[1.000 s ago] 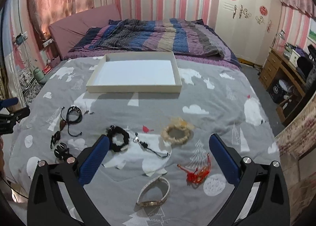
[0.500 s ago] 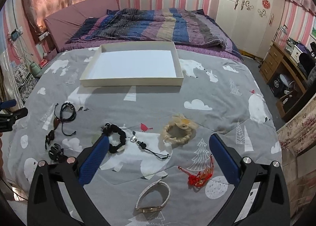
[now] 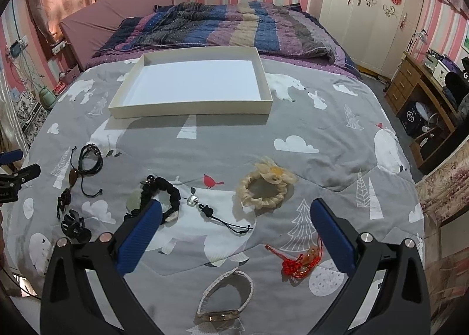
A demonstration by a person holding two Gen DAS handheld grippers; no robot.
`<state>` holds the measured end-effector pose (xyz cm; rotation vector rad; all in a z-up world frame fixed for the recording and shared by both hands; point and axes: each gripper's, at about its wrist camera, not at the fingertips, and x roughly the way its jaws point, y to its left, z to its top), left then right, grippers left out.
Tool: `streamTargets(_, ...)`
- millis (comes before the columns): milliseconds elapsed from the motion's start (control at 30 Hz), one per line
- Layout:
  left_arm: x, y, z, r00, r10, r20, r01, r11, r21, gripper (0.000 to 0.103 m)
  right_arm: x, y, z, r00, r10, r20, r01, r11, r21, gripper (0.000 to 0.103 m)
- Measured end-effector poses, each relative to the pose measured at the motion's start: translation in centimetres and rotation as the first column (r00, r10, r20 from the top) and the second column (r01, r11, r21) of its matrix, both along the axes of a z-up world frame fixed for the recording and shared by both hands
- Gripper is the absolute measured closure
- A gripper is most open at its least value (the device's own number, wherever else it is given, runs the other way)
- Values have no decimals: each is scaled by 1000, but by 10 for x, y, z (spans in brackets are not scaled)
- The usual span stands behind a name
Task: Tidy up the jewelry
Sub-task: 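Lower the left tool toward the pendant necklace while the right tool approaches the silver-bead charm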
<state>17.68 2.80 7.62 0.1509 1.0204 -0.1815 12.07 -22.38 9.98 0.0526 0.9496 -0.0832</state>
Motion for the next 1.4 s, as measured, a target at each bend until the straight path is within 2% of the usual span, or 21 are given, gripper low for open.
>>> streamTargets(433,-1,2,-6,1000,-2,-15,2,1000,0,4,0,0,-6,1000,-6,-14,6,1000,2,2)
streamTargets(533,-1,3,-9,1000,-5,-24,5,1000,-5,9,0,0,-9,1000,-11,-21,12,1000,5,2)
streamTargets(800,-2,4,-13,999,-14,-32,13,1000,-6,9,1,7,-12,999,-7,-33,7,1000,7,2)
streamTargets(1067,-4,3,-37,997,-28,-69,28,1000,-11,9,11,7,-38,996,-8,-87,9,1000,9,3)
streamTargets(1333,3,-3,-64,992,-36,-123,36,999,-3,10,23,5,-64,989,0,-146,1,1000,9,12)
streamTargets(1367,5,-4,-67,991,-38,-131,38,999,-3,11,24,6,-67,988,3,-154,-2,1000,9,14)
streamTargets(1400,6,-5,-69,990,-40,-136,40,999,-2,17,25,5,-70,987,7,-162,-5,1000,12,18)
